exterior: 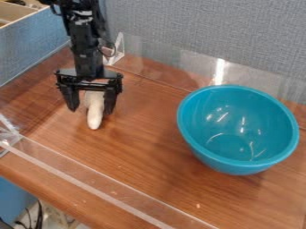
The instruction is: Remove the mushroom from inside the blue bowl and put it on the table
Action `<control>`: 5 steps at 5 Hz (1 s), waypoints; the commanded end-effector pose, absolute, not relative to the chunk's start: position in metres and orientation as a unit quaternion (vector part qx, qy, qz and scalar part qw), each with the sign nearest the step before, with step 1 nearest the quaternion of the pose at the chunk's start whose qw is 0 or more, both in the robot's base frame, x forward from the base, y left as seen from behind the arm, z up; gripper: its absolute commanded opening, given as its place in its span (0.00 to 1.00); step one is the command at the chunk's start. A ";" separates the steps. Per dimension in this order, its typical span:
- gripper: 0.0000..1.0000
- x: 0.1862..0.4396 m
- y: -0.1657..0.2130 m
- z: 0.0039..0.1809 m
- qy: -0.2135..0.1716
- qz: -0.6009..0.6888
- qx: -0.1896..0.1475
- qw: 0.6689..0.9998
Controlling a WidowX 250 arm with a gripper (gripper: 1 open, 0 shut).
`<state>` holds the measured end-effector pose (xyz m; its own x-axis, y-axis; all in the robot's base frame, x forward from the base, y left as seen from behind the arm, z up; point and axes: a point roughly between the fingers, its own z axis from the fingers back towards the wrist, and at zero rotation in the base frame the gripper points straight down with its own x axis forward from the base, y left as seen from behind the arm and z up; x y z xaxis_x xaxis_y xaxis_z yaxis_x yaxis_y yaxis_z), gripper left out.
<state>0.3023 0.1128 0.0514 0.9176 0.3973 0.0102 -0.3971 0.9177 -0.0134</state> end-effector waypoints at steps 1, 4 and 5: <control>1.00 0.301 0.115 0.080 -0.052 0.239 -0.003 0.970; 1.00 0.305 0.124 0.082 -0.060 0.309 -0.001 0.949; 1.00 0.306 0.134 0.090 -0.061 0.326 0.000 0.943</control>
